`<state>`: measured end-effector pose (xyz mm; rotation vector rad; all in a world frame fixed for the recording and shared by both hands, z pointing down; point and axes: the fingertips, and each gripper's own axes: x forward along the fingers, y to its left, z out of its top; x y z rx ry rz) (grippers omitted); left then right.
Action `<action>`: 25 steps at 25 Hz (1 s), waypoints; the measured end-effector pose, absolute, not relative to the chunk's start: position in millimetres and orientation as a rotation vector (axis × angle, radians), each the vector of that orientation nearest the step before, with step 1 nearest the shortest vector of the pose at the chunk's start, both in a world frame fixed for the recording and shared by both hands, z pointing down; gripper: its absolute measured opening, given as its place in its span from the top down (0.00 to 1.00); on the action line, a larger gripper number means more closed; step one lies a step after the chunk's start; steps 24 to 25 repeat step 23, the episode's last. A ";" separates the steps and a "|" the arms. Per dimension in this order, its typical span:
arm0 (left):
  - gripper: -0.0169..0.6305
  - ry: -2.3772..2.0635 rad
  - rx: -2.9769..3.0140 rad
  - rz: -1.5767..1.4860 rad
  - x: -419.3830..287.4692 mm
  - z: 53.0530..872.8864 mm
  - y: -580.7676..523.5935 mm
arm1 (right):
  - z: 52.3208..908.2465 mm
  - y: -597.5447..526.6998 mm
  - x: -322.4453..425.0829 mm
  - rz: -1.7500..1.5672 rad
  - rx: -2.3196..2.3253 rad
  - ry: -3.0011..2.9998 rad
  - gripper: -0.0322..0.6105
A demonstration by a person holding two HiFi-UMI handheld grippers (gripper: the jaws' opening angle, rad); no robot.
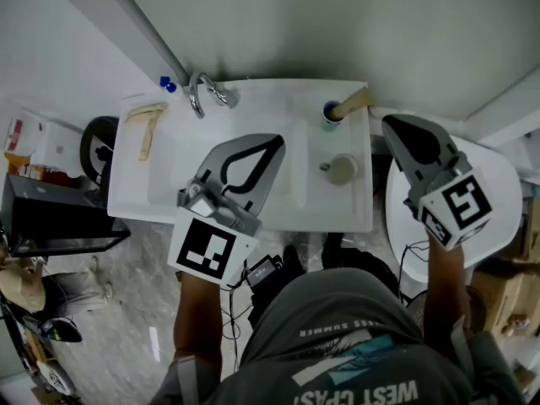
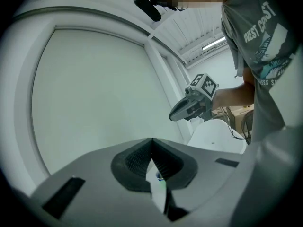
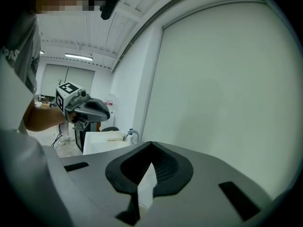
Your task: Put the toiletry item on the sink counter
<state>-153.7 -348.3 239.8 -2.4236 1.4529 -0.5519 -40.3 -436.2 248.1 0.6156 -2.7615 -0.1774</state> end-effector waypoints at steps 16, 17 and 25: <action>0.97 1.402 -2.413 -0.489 -159.1 232.7 -302.0 | 231.6 -379.6 -35.6 -0.227 0.650 -2.744 0.90; 0.97 1.400 -2.413 -0.487 -159.6 232.8 -300.3 | 231.6 -377.8 -35.8 -0.227 0.651 -2.741 0.90; 0.97 1.397 -2.417 -0.479 -166.1 231.6 -296.8 | 230.4 -373.3 -42.7 -0.228 0.652 -2.733 0.90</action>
